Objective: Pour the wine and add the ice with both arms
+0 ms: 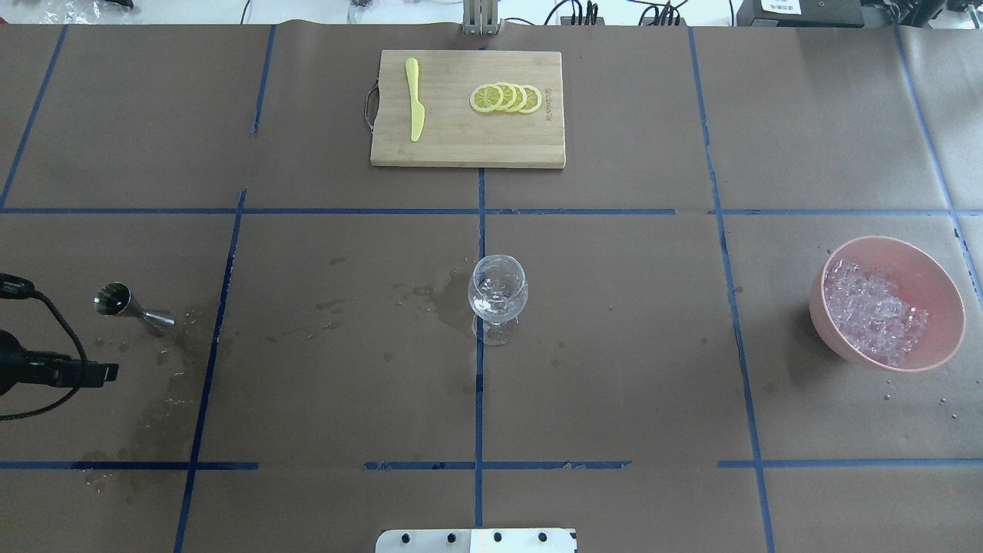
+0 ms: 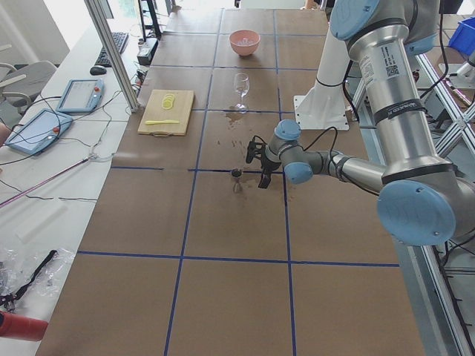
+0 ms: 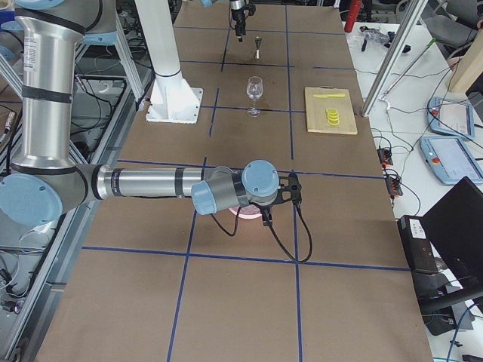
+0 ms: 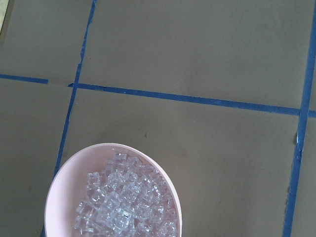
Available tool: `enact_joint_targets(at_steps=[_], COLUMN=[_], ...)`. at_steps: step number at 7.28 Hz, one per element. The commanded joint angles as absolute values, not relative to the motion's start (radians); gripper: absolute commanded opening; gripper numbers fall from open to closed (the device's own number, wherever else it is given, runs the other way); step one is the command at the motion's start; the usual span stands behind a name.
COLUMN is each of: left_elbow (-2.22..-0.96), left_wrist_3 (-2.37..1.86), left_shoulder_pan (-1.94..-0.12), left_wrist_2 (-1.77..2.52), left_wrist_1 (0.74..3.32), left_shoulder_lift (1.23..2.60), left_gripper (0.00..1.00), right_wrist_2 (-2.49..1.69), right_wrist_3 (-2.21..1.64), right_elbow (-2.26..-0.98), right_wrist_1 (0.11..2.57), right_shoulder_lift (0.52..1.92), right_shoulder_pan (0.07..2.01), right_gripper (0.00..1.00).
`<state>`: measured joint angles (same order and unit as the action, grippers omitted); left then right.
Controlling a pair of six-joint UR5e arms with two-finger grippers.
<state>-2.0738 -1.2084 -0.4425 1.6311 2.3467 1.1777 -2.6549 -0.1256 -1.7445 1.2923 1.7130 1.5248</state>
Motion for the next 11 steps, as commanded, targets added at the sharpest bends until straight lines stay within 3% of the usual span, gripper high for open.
enact_joint_targets(at_steps=[1, 4, 5, 9, 11], left_elbow=[-2.068, -2.014, -1.932, -1.858, -1.813], left_wrist_3=[-1.461, -1.598, -1.600, -1.591, -1.586], left_shoulder_pan=[-0.260, -0.192, -0.184, -0.170, -0.172], left_wrist_2=[1.293, 0.839, 0.748, 0.655, 0.614], left_wrist_1=[2.347, 2.349, 2.350, 2.349, 2.347], left_shoulder_lift=[1.177, 1.186, 1.207, 1.310, 1.344], left_gripper=[1.00, 0.98, 0.99, 0.99, 0.94], right_wrist_2=[-2.686, -2.704, -2.709, -2.721, -2.721], right_wrist_3=[-0.126, -0.132, -0.132, -0.132, -0.132], right_elbow=[-1.749, -1.761, -1.763, -1.763, -1.763], right_wrist_1=[1.292, 1.293, 1.293, 1.293, 1.293], right_shoulder_lift=[1.724, 1.727, 1.727, 1.741, 1.743], right_shoulder_pan=[1.525, 1.525, 1.525, 1.525, 1.525], right_gripper=[1.00, 1.00, 1.00, 1.00, 1.00])
